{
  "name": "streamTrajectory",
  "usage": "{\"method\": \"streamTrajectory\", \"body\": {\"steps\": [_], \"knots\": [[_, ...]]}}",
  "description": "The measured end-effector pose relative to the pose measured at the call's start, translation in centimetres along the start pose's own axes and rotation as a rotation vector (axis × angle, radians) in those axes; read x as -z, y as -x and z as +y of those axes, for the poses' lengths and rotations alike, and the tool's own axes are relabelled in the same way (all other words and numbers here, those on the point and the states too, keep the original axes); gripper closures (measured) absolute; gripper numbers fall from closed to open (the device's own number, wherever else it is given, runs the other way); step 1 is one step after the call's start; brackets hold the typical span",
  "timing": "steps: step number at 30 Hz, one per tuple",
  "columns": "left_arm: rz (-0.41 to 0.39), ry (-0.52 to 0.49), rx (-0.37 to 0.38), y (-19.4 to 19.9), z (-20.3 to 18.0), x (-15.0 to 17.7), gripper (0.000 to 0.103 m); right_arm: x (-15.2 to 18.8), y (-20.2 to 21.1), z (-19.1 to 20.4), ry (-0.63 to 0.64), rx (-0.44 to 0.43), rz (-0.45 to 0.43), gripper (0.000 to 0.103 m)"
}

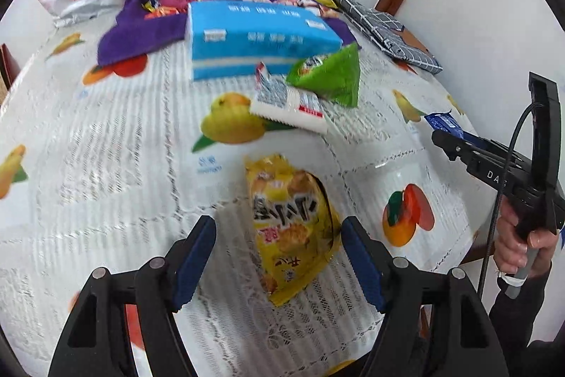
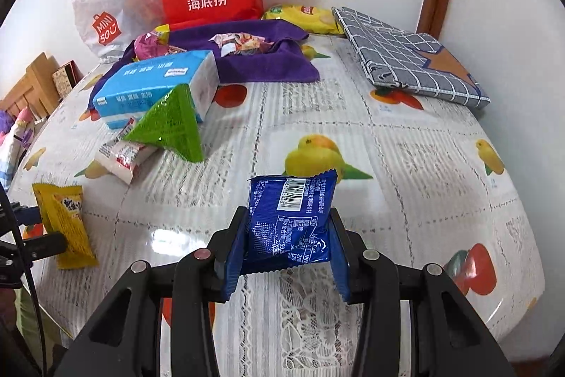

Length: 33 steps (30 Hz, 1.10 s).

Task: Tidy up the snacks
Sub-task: 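Grasp the yellow chip bag with the left tool while the right holds the blue packet, then carry both held snacks up over the purple towel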

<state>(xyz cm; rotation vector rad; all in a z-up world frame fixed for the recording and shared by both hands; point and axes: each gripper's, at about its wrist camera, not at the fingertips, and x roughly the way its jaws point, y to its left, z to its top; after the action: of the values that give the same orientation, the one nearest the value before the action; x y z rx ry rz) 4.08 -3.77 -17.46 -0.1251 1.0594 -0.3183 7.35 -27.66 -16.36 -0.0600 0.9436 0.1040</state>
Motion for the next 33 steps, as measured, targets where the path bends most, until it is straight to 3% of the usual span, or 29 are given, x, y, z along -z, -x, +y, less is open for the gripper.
{"method": "streamTrajectory", "body": {"steps": [3, 7, 12, 22, 33], "knots": [[-0.017, -0.016, -0.001, -0.5, -0.3, 0.1, 0.033, 0.0, -0.3, 0.0, 0.000, -0.002, 0.006, 0.061], [-0.031, -0.023, 0.002, -0.6, -0.4, -0.1, 0.052, -0.2, -0.8, 0.1, -0.007, -0.006, 0.014, 0.061], [-0.046, -0.013, 0.014, -0.4, 0.3, -0.5, 0.057, -0.2, -1.0, 0.6, -0.003, -0.016, 0.017, 0.061], [-0.068, 0.057, 0.027, 0.6, 2.8, -1.8, 0.057, -0.8, -0.8, 2.2, 0.005, -0.038, 0.016, 0.061], [-0.126, 0.050, 0.021, 2.6, 3.4, -5.0, 0.057, -3.7, 0.7, 4.4, 0.020, -0.097, -0.033, 0.061]]}}
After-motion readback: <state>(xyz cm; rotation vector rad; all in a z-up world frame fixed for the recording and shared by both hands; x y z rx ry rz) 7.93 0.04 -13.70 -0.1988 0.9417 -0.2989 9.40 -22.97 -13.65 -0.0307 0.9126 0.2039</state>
